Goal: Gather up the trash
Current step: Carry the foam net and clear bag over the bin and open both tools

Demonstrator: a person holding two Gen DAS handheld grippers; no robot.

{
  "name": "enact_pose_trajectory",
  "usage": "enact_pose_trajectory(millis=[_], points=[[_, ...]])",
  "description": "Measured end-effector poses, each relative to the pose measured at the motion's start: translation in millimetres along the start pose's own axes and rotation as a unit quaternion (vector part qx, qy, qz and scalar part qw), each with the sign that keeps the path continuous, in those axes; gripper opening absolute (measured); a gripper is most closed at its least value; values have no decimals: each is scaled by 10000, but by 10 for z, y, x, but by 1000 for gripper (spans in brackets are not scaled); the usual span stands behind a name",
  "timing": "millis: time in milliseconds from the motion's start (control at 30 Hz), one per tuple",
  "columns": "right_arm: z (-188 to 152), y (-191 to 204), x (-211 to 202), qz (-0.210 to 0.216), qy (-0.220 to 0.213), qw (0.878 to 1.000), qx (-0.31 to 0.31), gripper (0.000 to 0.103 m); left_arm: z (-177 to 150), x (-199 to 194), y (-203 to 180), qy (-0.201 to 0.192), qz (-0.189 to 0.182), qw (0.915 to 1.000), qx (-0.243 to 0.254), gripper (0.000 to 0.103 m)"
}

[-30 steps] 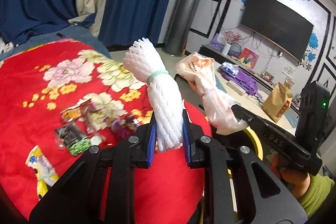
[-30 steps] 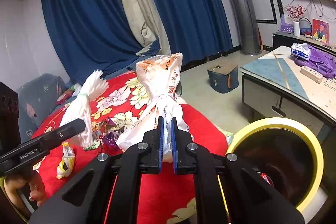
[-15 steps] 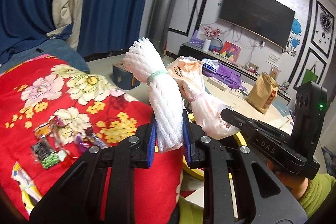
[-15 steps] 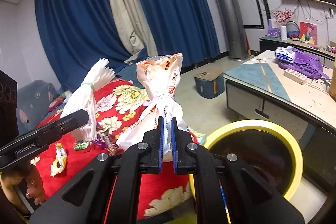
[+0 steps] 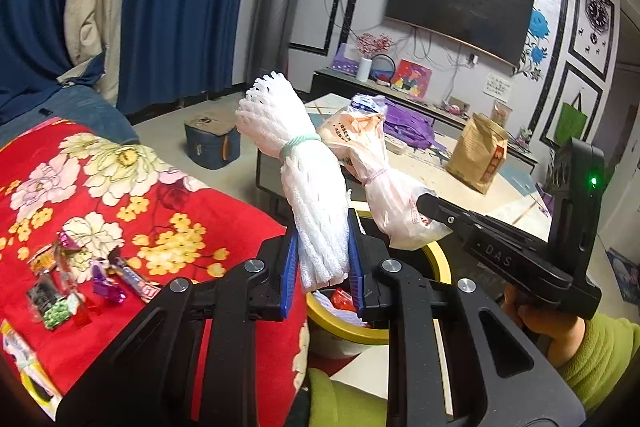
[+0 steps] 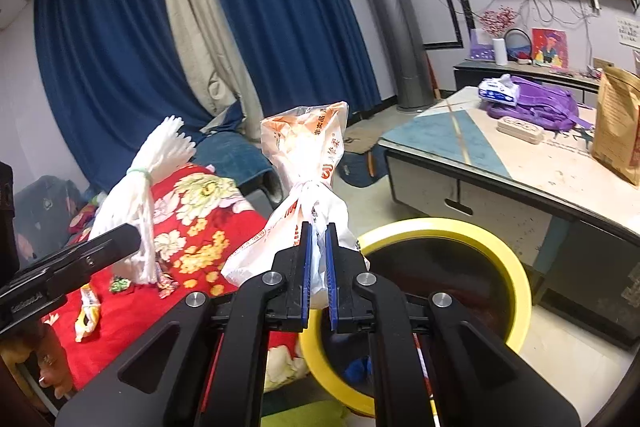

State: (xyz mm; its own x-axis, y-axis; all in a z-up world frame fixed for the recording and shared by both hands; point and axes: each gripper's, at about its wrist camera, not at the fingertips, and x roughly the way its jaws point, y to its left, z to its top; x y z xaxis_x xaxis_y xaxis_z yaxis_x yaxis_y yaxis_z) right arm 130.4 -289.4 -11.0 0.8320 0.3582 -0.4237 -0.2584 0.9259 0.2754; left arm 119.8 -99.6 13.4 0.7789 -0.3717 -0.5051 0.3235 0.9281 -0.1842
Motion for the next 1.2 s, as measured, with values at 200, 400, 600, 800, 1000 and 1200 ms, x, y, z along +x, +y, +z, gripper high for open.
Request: enact_pose_trajectory(millis=[200, 400, 600, 800, 1000, 1200], points=[[-6, -161, -44, -170, -32, 9998, 130, 7, -41, 101, -121, 99, -115, 9998, 114, 15], [-38, -344, -55, -413, -27, 9988, 266, 7, -99, 210, -242, 223, -231, 9992, 245, 15], [-77, -469, -51, -628, -2, 9973, 375, 7, -150, 339, -369, 345, -352, 9980, 388, 15], [-94, -597, -39, -771, 11, 9958, 483, 7, -193, 488, -490, 479, -441, 9965, 521, 15], [-128, -724, -24, -879, 88, 9940, 643, 7, -235, 654, -588, 617, -526, 9946, 644, 16], [-176, -843, 34, -971, 211, 9918, 799, 7, -280, 825, -625, 783, -570, 9928, 704, 16]])
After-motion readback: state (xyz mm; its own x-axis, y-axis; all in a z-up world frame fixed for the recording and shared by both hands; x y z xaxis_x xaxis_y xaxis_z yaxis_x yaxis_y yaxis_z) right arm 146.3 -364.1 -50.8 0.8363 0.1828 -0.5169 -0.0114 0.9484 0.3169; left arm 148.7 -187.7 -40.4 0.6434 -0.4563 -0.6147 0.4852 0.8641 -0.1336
